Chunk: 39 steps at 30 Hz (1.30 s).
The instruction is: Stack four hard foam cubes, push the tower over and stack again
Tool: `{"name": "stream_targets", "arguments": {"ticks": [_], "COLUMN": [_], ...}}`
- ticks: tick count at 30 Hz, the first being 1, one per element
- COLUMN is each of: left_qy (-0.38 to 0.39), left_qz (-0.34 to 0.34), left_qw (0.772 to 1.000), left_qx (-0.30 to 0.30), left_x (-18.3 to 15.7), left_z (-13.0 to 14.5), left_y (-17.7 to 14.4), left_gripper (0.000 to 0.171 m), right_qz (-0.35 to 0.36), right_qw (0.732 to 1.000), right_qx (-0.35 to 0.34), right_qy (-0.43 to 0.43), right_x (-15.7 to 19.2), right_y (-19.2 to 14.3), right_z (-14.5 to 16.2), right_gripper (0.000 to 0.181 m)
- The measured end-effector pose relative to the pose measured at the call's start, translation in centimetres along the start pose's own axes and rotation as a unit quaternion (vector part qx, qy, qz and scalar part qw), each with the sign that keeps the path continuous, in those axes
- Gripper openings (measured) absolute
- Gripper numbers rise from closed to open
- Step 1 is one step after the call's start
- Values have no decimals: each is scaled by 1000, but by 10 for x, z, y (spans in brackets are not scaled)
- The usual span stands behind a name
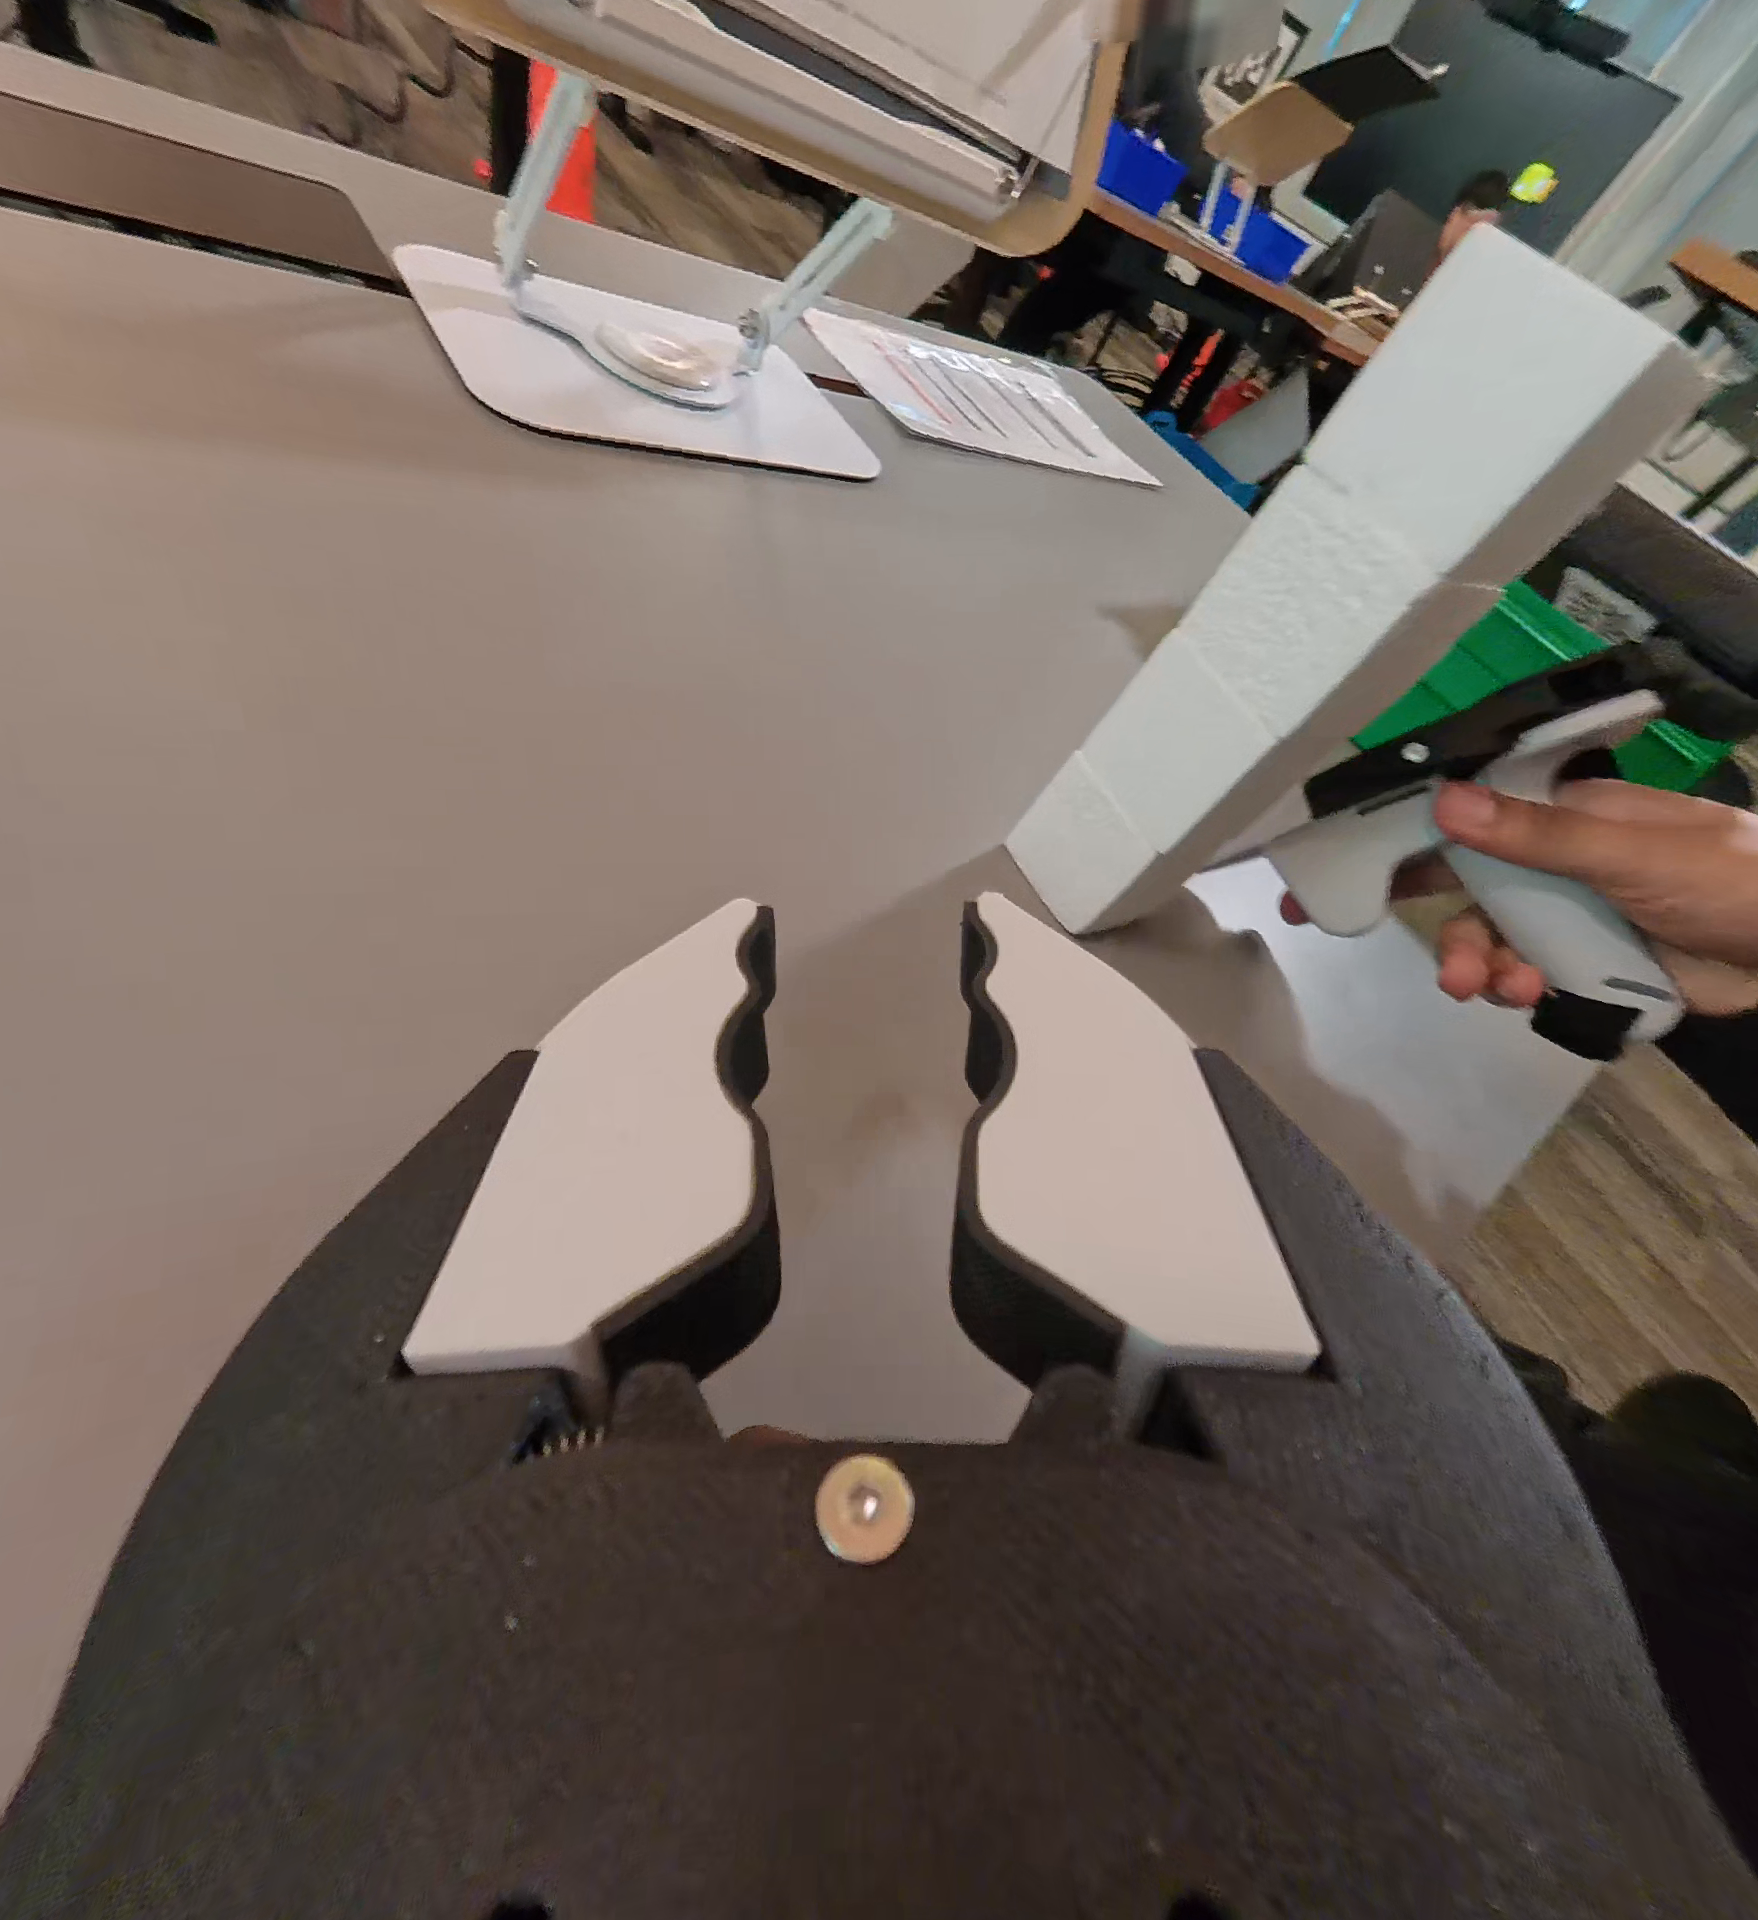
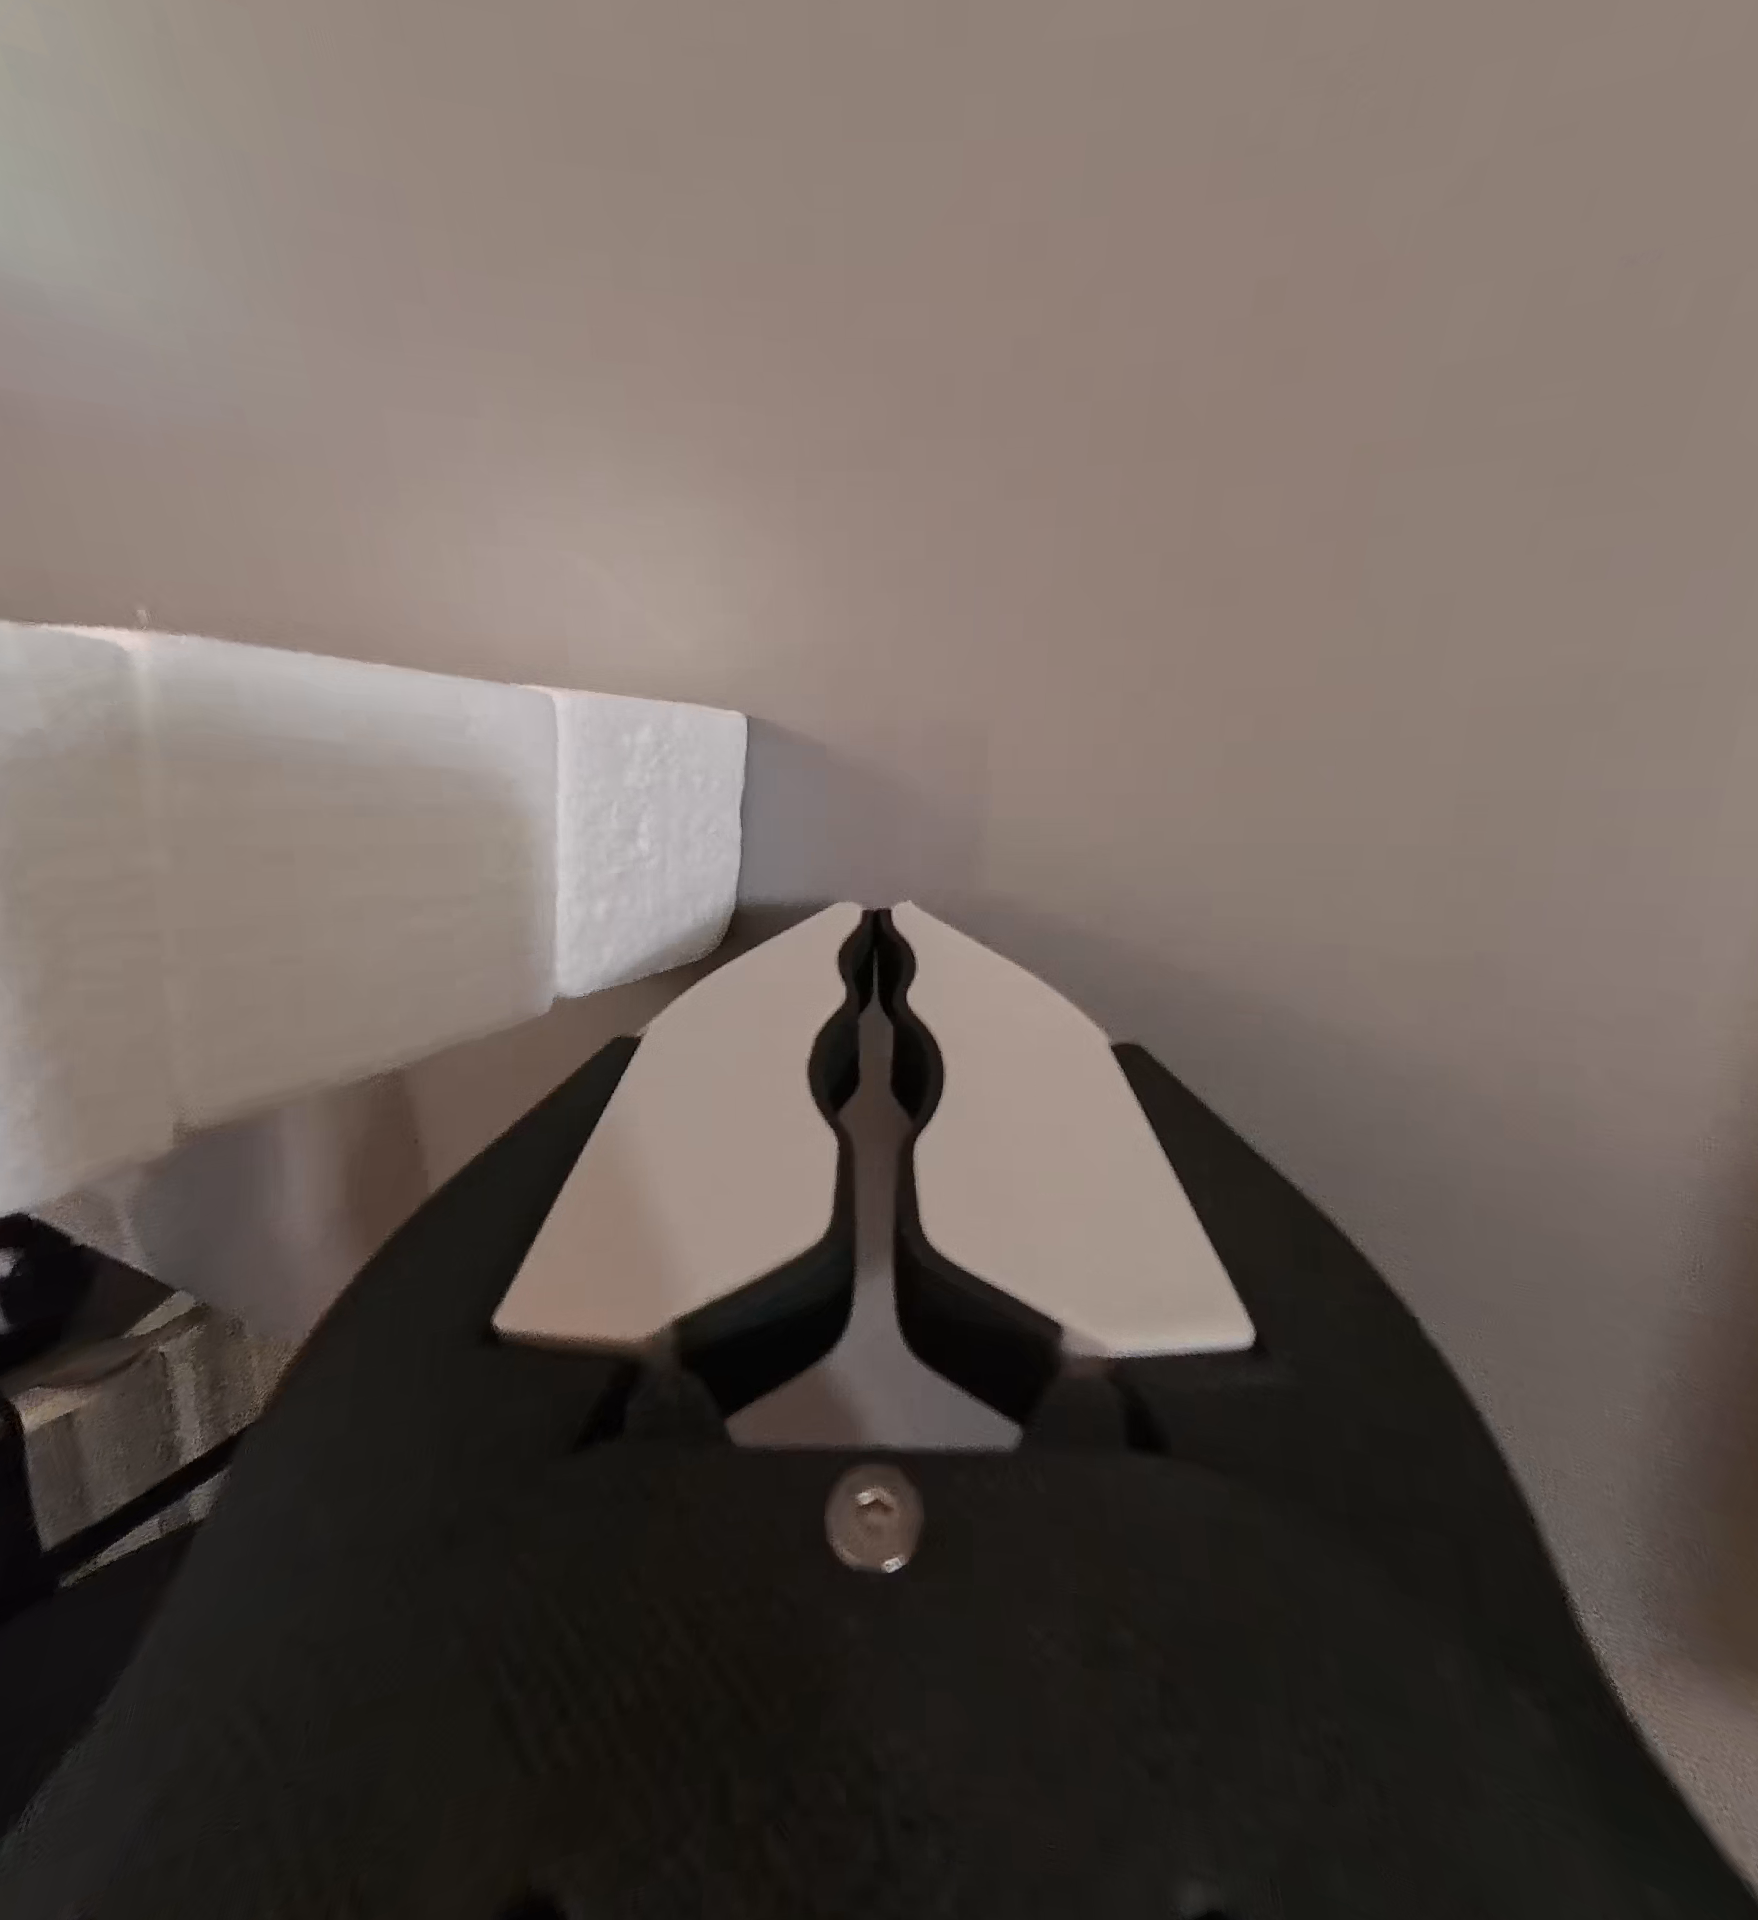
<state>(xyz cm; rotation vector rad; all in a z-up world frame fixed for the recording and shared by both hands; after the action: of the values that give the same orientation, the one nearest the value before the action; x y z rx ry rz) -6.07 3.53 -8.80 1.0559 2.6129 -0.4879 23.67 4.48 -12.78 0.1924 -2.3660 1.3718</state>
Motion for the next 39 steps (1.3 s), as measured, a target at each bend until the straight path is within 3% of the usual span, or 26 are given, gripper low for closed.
{"name": "stream_targets", "arguments": {"ticks": [4,12,24,27,30,33,39], "left_qy": [-46,-79,-60,-33,-3,9,17], "left_qz": [65,129,151,131,71,21,-29], "left_qw": [996,988,986,989,987,972,937], "left_qx": [40,41,-23,-63,-141,-234,-348], "left_x": [-9,-23,-41,-42,-38,-29,-19], "left_z": [0,-6,-25,-32,-47,-64,-80], "left_y": [-9,-18,-36,-44,-58,-78,-111], "left_gripper": [37,36,33,32,37,34,29], "right_qz": [28,39,70,66,40,16,20], "right_qw": [999,998,997,997,998,996,987], "right_qx": [15,50,38,27,34,44,24], "right_qy": [2,26,6,-15,-44,-75,-158], "right_x": [4,17,54,80,112,143,176], "right_y": [1,12,21,20,24,29,32], "right_z": [-4,-14,-16,-27,-37,-43,-54], "right_gripper": [0,0,0,0,1,1,1]}}
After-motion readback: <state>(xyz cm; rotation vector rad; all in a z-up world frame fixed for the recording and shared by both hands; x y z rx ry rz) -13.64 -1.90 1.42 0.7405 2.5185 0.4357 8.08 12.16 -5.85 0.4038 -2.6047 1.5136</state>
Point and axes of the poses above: each gripper's, where its closed fingertips meet, y out along the fingers, z out of its underside, x = y × z across the jaws, the point moved 7 cm from there along -y, back along the fingers, and after that the axes turned 6 degrees about -x, right-handed, at the moved point
